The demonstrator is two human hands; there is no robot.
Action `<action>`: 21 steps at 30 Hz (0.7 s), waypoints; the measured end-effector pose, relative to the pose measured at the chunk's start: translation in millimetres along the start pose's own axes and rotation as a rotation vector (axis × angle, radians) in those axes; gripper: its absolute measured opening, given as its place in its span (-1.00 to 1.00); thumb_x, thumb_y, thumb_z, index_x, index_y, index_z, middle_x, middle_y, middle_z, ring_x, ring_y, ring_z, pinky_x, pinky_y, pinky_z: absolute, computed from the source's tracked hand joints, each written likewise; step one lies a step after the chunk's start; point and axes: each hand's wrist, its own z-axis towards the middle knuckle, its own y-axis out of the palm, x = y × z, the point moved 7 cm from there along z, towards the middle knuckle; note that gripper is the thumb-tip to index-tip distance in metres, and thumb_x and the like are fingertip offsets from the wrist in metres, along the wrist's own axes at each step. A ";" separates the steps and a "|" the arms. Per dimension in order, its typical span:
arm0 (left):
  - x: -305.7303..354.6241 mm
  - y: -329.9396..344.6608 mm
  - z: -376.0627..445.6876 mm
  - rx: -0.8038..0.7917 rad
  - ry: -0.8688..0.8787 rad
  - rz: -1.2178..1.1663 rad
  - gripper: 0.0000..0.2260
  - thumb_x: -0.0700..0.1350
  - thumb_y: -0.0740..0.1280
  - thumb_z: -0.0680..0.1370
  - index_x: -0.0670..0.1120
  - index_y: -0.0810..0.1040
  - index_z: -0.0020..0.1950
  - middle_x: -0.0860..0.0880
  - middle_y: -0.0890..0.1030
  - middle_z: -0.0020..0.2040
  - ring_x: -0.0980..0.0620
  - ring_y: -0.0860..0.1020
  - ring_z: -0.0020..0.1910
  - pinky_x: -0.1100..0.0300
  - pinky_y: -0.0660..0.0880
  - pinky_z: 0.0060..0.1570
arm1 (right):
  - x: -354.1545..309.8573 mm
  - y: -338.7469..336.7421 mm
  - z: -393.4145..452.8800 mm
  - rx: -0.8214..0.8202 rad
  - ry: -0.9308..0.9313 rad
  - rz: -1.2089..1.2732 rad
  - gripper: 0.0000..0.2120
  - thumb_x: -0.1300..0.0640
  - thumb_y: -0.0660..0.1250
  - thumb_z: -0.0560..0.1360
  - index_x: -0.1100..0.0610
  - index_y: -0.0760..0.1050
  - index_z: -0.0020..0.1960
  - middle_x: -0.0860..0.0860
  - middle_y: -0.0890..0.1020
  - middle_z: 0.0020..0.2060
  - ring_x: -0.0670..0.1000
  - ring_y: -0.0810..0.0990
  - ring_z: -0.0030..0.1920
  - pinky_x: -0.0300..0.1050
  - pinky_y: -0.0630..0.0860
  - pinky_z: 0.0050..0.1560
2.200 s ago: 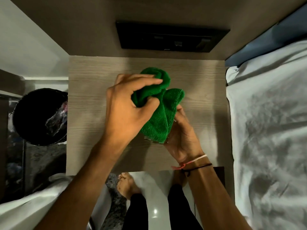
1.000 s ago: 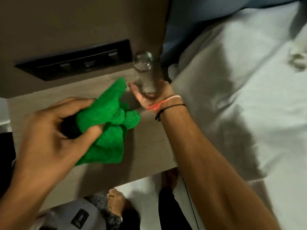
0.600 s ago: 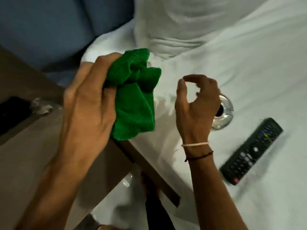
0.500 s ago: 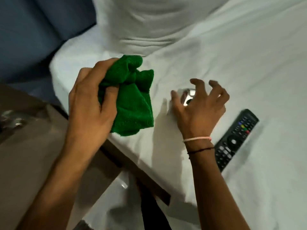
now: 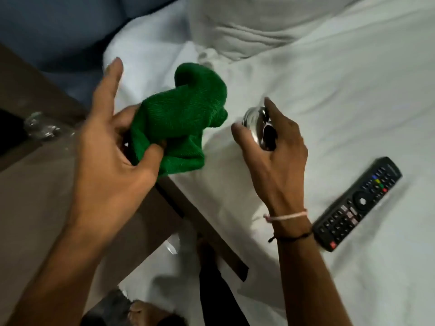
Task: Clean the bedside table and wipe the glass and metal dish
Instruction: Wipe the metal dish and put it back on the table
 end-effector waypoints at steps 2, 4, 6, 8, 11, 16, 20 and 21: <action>-5.1 -43.3 -15.7 0.074 0.020 0.128 -0.22 -0.40 0.26 0.43 0.05 0.21 0.60 0.18 0.57 0.33 0.23 0.52 0.34 0.17 0.45 0.39 | -38.8 38.2 -25.7 -0.168 0.034 0.409 -0.36 -0.25 0.35 0.42 -0.04 0.47 0.45 -0.18 0.65 0.10 -0.16 0.62 0.11 -0.24 0.53 0.15; -6.3 -95.0 -33.0 0.157 0.060 0.297 -0.24 -0.47 0.20 0.40 0.04 0.33 0.55 0.03 0.44 0.47 0.20 0.39 0.46 0.22 0.31 0.49 | -72.8 96.8 -61.1 -0.503 0.179 0.847 -0.46 -0.17 0.33 0.46 0.05 0.56 0.36 -0.11 0.69 0.17 -0.08 0.62 0.24 0.03 0.49 0.38; -5.3 -136.8 -46.5 0.214 0.075 0.423 -0.26 -0.51 0.18 0.37 -0.02 0.43 0.49 -0.09 0.38 0.52 0.13 0.34 0.51 0.31 0.22 0.50 | -103.1 149.4 -105.7 -0.782 0.387 1.169 -0.65 -0.08 0.30 0.51 0.08 0.66 0.16 0.01 0.70 0.13 0.03 0.62 0.22 0.16 0.38 0.46; -14.7 -163.1 -58.6 0.203 0.032 0.480 -0.27 -0.54 0.13 0.34 -0.05 0.49 0.43 -0.16 0.37 0.53 0.04 0.34 0.52 0.36 0.20 0.50 | -119.4 193.5 -148.8 -0.911 0.550 1.295 -0.65 -0.07 0.26 0.52 0.08 0.60 0.18 0.11 0.64 0.10 0.15 0.51 0.21 0.23 0.32 0.42; -42.2 -185.5 -89.5 0.111 -0.100 0.531 -0.32 -0.45 0.08 0.40 0.05 0.49 0.42 -0.06 0.34 0.55 -0.07 0.27 0.57 0.27 0.16 0.54 | -141.3 249.6 -201.5 -0.990 0.673 1.419 -0.58 -0.09 0.09 0.63 0.08 0.41 0.38 0.14 0.51 0.21 0.15 0.35 0.33 0.06 0.21 0.45; -86.7 -233.6 -169.4 0.024 -0.128 0.444 -0.35 -0.57 0.23 0.35 -0.06 0.61 0.31 -0.10 0.48 0.45 -0.20 0.37 0.49 0.00 0.35 0.48 | -139.4 315.8 -263.6 -1.032 0.771 1.253 -0.50 -0.20 0.05 0.61 0.12 0.41 0.33 0.18 0.44 0.25 0.16 0.40 0.30 0.01 0.27 0.45; -102.0 -287.6 -213.7 0.107 -0.168 0.319 -0.33 -0.62 0.20 0.35 0.00 0.67 0.22 0.00 0.55 0.40 0.01 0.45 0.45 0.15 0.43 0.39 | -139.5 350.3 -292.4 -1.085 0.805 1.116 -0.43 -0.29 0.05 0.57 0.11 0.37 0.35 0.20 0.48 0.15 0.18 0.47 0.15 0.06 0.36 0.33; -102.5 -302.6 -219.0 0.183 -0.184 0.308 -0.30 -0.63 0.21 0.35 0.02 0.64 0.25 0.03 0.53 0.41 0.08 0.45 0.44 0.17 0.48 0.33 | -139.7 354.9 -296.9 -1.080 0.792 1.088 -0.39 -0.27 0.05 0.58 0.14 0.33 0.43 0.23 0.43 0.26 0.21 0.42 0.24 0.13 0.29 0.43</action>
